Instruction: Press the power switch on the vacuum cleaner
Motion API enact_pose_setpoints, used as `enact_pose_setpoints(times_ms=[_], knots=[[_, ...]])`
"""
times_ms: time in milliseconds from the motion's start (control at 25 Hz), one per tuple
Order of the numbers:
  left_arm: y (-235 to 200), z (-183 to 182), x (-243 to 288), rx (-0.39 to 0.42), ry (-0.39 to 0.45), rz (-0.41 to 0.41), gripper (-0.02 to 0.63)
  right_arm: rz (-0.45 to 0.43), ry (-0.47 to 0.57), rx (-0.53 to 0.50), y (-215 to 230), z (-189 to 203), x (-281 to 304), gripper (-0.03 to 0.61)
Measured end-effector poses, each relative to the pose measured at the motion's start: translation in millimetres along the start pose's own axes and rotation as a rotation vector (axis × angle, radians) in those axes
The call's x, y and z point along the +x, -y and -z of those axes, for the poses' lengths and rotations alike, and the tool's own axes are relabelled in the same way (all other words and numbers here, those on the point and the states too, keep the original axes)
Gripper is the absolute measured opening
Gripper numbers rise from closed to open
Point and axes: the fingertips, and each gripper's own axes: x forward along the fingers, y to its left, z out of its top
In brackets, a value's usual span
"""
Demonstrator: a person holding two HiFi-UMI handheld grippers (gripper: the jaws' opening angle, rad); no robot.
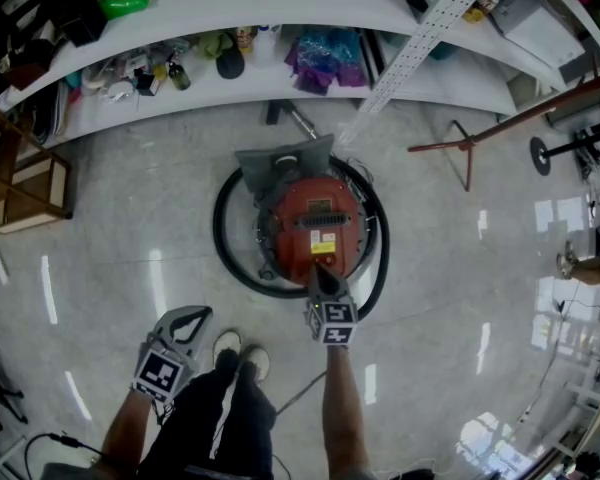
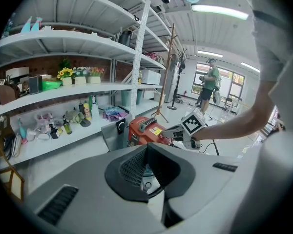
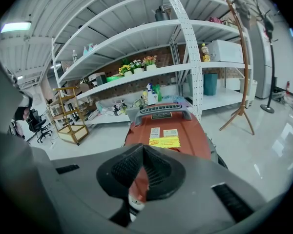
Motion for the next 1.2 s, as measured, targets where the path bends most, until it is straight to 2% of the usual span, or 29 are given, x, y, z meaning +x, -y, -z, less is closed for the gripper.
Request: enact_pose_setpoints(times_ms=[400, 600, 840, 1200], knots=[[12, -30, -15, 0.022, 0.043, 0.021, -0.008, 0.000, 0.038, 0.025, -11, -25, -37, 0.011], [18, -53, -29, 0.041, 0.083, 0.036, -0.008, -0.001, 0.061, 0.035, -22, -44, -55, 0.011], [23, -77, -45, 0.046, 0.093, 0.036, -0.008, 0.005, 0.059, 0.051, -33, -55, -86, 0.011], [33, -122, -81, 0.068, 0.119, 0.037, -0.008, 0.003, 0.090, 0.052, -58, -94, -137, 0.011]])
